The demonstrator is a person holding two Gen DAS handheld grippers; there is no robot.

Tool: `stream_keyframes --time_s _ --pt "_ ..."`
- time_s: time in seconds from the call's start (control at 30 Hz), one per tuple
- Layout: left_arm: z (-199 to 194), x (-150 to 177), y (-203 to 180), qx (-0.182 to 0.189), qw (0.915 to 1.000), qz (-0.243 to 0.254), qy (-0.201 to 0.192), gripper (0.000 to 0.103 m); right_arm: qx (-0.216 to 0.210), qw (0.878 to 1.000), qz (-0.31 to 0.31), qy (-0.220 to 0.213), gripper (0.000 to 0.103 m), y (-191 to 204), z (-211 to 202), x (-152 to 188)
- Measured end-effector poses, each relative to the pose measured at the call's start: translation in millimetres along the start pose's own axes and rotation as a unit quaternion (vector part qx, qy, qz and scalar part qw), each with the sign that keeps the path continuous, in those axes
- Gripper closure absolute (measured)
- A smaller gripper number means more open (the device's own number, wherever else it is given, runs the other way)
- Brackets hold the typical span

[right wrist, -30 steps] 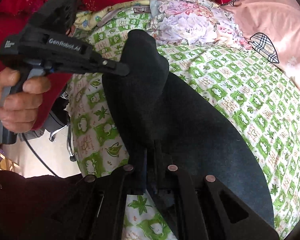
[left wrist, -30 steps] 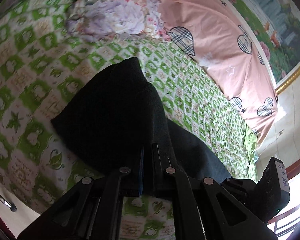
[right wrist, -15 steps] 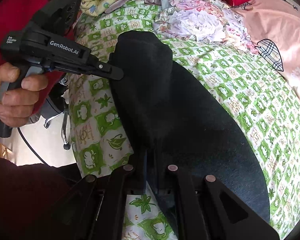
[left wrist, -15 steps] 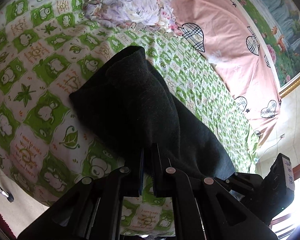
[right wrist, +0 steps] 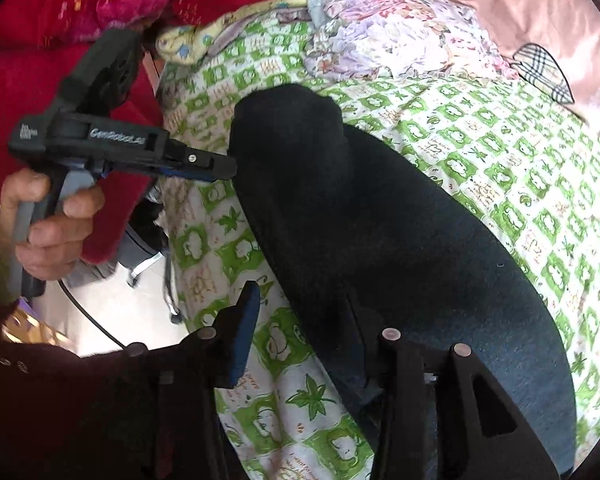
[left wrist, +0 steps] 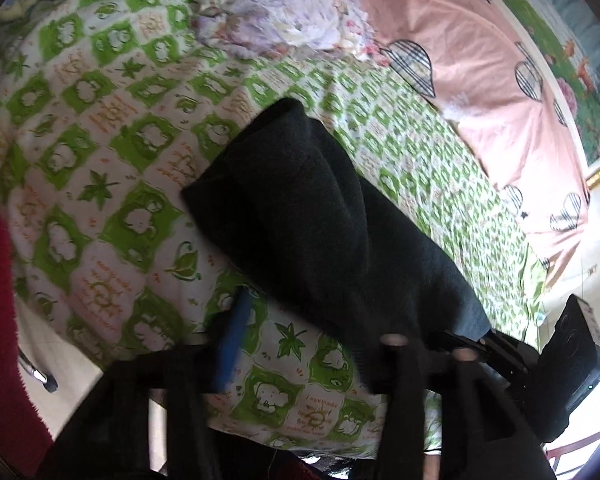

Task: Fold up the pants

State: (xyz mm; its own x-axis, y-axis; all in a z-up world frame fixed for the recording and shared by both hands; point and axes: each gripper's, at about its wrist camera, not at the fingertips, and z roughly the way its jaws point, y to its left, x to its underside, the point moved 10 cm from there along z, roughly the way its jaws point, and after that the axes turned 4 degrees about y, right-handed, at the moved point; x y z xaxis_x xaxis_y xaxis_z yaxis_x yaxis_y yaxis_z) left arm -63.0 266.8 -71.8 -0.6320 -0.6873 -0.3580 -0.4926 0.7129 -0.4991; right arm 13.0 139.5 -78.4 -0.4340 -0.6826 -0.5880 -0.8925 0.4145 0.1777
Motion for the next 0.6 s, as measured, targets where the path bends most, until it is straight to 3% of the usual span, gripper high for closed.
stream_keyframes --time_s 0.1,0.13,0.23,0.37,0.5,0.6 --pt "-3.2 -5.8 1.6 0.006 0.9997 -0.025 0.007 0.045 -0.021 0.999 0.046 -0.017 0.060 -15.4 -8.5 -8.5" --pt "-2.5 -7.9 3.1 0.004 0.9993 -0.034 0.011 0.039 -0.027 0.997 0.065 -0.025 0.058 -23.2 -11.8 -13.4" --pt "1.7 -16.5 13.3 -0.019 0.9972 -0.070 0.018 0.034 -0.029 0.992 0.110 -0.045 0.049 -47.0 -21.3 -29.4" --pt "9.8 -27.0 24.3 -0.026 0.9936 -0.107 0.026 0.029 -0.032 0.983 0.170 -0.067 0.048 -89.6 -27.5 -56.2" --pt "18.6 -26.8 40.2 -0.037 0.9915 -0.121 0.032 0.029 -0.031 0.969 0.241 -0.038 0.048 -142.0 -6.2 -66.2" --pt "22.0 -24.9 46.1 -0.022 0.9918 -0.123 0.029 0.029 -0.018 0.970 0.244 0.006 0.048 -159.9 19.4 -62.1"
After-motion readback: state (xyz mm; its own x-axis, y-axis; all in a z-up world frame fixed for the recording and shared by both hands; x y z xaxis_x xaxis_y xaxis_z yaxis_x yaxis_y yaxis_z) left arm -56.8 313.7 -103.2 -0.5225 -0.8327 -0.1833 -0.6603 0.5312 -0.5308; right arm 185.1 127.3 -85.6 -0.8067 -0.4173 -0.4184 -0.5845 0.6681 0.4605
